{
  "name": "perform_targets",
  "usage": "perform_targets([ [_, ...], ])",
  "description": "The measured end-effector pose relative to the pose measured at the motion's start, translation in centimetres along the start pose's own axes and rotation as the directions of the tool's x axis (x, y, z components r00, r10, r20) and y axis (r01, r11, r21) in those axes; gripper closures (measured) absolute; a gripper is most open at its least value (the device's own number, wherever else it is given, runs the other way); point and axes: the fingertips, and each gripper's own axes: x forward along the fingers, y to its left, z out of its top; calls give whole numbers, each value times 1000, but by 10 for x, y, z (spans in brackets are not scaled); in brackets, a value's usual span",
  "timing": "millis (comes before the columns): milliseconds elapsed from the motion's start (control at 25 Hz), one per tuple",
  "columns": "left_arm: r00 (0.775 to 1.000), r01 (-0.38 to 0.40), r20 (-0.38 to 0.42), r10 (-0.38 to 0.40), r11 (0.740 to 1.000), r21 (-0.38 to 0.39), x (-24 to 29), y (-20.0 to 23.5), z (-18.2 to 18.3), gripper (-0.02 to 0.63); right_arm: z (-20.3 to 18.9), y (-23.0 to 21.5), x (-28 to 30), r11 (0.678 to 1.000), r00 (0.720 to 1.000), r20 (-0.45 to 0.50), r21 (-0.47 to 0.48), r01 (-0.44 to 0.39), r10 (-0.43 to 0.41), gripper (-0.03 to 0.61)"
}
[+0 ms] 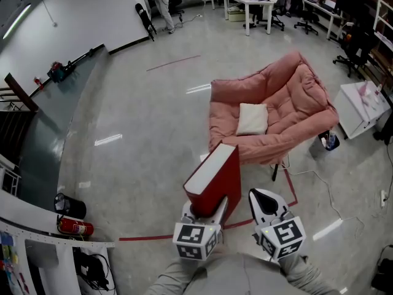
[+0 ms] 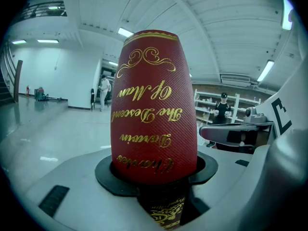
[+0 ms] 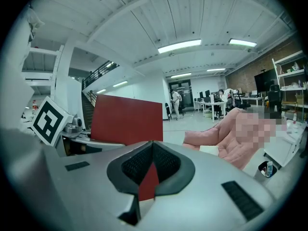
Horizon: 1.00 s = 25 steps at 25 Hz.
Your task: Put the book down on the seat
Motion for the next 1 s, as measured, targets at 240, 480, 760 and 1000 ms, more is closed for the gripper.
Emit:
perform_targets([
  [240,1000,27,-5,-27,1000,3,31,34,21,364,16,-13,45,1000,1000,-4,2,30,-30,578],
  [480,999,54,-6,-54,999,7,61,67,38,364,28,-21,87,999,999,-9,9,49,-49,578],
  [760,996,84,-8,-83,996,24,89,104,54,364,39,-28,133,997,997,-12,5,71,-71,578],
  [1000,994,105,-20,-105,994,23,108,128,59,364,43,-33,162,996,995,-19,7,93,-93,578],
])
